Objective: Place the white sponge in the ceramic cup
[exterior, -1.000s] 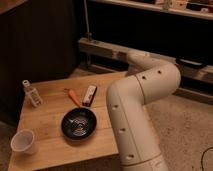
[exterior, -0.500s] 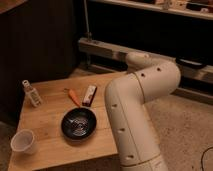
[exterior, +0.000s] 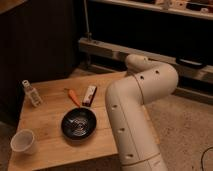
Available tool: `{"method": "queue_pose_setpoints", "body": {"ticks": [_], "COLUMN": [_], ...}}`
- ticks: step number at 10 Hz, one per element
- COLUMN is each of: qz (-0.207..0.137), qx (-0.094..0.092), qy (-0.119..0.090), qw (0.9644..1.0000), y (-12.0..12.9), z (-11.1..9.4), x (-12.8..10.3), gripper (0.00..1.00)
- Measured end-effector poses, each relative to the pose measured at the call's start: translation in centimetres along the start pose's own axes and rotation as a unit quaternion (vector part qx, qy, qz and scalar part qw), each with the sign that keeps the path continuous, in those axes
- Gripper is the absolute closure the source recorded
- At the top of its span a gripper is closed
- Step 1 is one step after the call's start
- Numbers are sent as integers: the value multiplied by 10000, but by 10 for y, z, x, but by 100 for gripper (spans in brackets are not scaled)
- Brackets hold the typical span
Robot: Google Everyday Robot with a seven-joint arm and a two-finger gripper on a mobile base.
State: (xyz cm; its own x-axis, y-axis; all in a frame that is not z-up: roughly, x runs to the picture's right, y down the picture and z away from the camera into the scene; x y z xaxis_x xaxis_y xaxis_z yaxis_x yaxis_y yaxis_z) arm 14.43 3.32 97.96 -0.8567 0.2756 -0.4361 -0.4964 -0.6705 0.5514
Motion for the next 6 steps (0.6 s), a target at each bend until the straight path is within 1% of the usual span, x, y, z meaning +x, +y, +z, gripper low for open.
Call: {"method": "queue_pose_setpoints", "body": {"ticks": [2,3,4,6], "qz": [-2,-6,-20,-31], "qx": [-15,-24,-39,-79], "qy": [18,18,16,37], "qw": [10000,10000,10000,10000], "y": [3,3,4,7], "z": [1,1,0,-1], "x": [-2,-3,-3,-1], "gripper": [23,27,39,59]}}
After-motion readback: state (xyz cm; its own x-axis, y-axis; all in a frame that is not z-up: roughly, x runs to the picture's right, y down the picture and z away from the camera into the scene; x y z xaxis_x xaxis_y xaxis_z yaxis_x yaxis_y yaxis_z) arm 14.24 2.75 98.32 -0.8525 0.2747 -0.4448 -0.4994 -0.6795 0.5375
